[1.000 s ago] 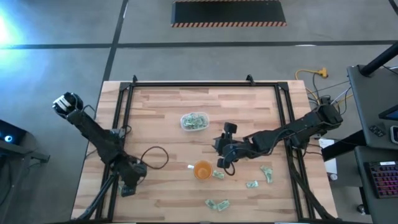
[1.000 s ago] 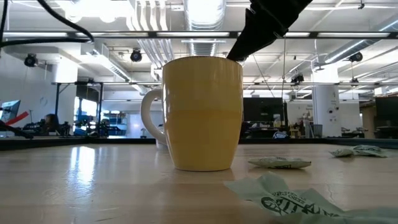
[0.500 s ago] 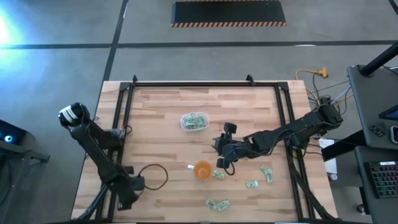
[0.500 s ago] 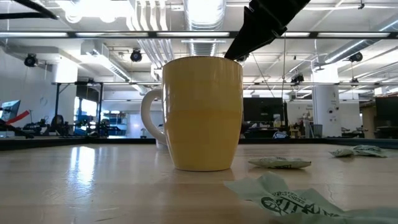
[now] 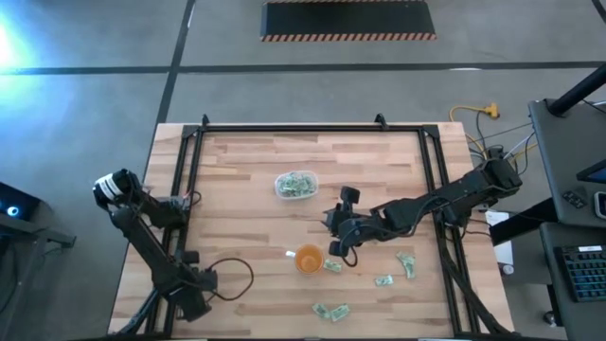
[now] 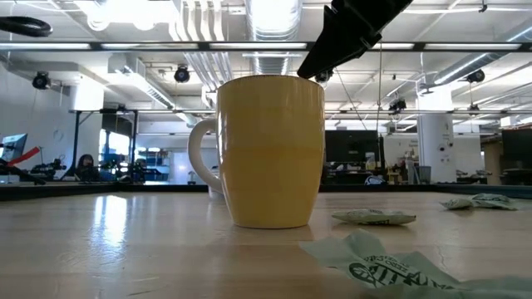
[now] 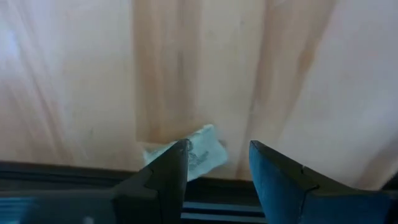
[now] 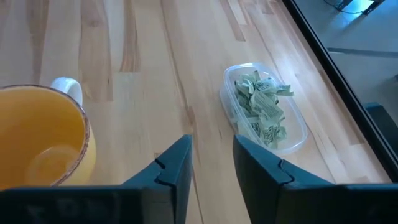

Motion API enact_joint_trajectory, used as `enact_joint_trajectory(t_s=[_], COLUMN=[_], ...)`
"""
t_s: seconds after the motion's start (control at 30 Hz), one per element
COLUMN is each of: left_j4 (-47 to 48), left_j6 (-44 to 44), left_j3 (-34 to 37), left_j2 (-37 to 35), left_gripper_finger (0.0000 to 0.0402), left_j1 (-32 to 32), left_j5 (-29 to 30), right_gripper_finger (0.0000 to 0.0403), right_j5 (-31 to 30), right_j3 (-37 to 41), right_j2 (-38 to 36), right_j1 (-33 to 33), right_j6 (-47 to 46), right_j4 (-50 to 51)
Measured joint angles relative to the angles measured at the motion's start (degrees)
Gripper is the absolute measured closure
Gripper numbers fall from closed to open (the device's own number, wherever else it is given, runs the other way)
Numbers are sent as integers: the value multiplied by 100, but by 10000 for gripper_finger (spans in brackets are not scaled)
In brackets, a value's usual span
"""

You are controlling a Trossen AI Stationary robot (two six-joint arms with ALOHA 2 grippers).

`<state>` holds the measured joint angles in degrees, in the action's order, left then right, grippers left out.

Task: Pick and place Stevia / Truvia into bins
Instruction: Put the stevia packet into the transparent bin

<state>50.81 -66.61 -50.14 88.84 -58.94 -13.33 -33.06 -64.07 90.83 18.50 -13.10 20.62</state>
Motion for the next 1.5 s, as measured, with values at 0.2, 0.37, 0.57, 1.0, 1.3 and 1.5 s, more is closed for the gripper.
enact_joint_trajectory(t_s=[0.2,0.37,0.57,1.0,1.3,1.5], left_j4=[9,124,122,-114,-398,-387], left_j6=[249,249,115,96,75,74], left_j3=[81,88,89,266,475,480], left_j2=[0,0,0,-2,-15,-15], left_gripper_finger=[247,247,247,247,247,273], left_j1=[-2,-2,-7,-85,-87,-92], left_j5=[205,228,229,316,73,2], right_gripper_finger=[303,309,314,315,323,328], right_j5=[0,0,0,0,-2,-2], right_j3=[12,97,160,160,160,160], right_j2=[2,2,4,4,4,4], right_j1=[0,0,0,0,0,0], right_j6=[2,2,0,0,0,0], right_j4=[-8,-24,-46,-87,-157,-160])
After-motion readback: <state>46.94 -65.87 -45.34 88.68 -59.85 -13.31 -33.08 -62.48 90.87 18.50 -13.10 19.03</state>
